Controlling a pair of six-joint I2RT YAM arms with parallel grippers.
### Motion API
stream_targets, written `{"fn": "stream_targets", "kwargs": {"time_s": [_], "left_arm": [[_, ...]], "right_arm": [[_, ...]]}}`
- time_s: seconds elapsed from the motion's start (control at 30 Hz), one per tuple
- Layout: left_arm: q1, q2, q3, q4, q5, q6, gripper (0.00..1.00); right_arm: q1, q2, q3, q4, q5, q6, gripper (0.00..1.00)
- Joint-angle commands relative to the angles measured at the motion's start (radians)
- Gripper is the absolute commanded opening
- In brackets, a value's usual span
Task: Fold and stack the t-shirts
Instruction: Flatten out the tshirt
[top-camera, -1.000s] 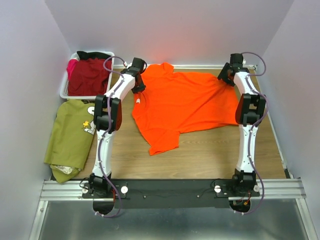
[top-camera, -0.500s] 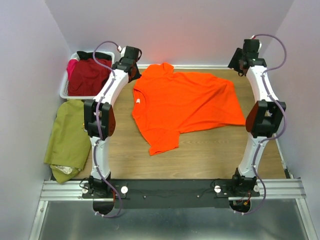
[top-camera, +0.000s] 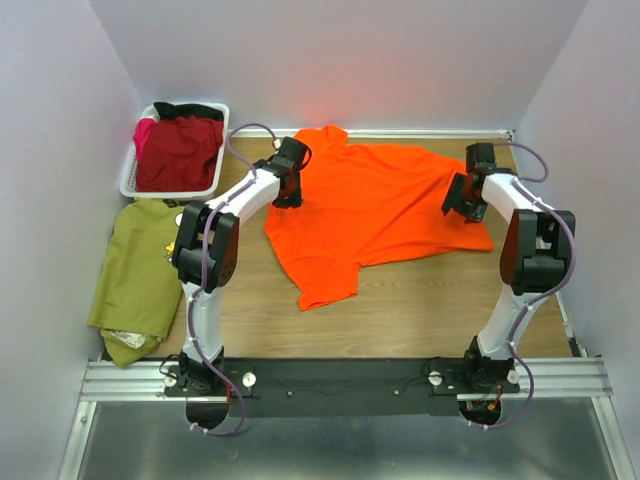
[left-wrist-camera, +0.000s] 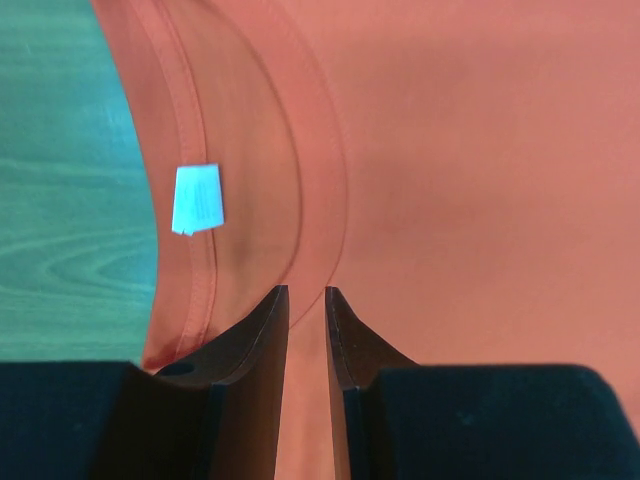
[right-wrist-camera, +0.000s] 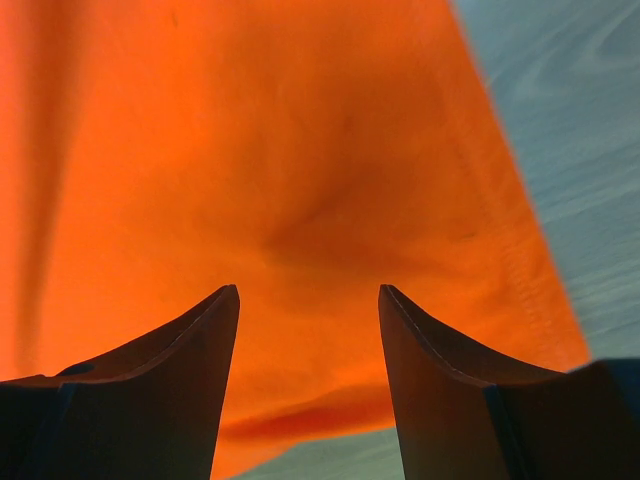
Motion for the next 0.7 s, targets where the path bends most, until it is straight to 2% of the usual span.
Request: {"fn": "stream_targets", "kwargs": {"time_s": [0.0,0.27,0.67], "left_arm": [[0.015,-0.019,-0.056,0.033,0.027,-0.01,0.29],[0.015,0.021,-0.106,-0.039,-0.026,-0.064,0.29],[0.082,0.001,-0.195,-0.158,-0.071,-0.127,0.28]], "right_arm": [[0.038,-0.052,-0.092,0.01,-0.051,0.017,0.66],[0.043,-0.076,-0.223,0.001,-0.055,0.054,0.66],[0.041,-0.086,-0.347,-0.181,0.06,0.137,0.66]]}}
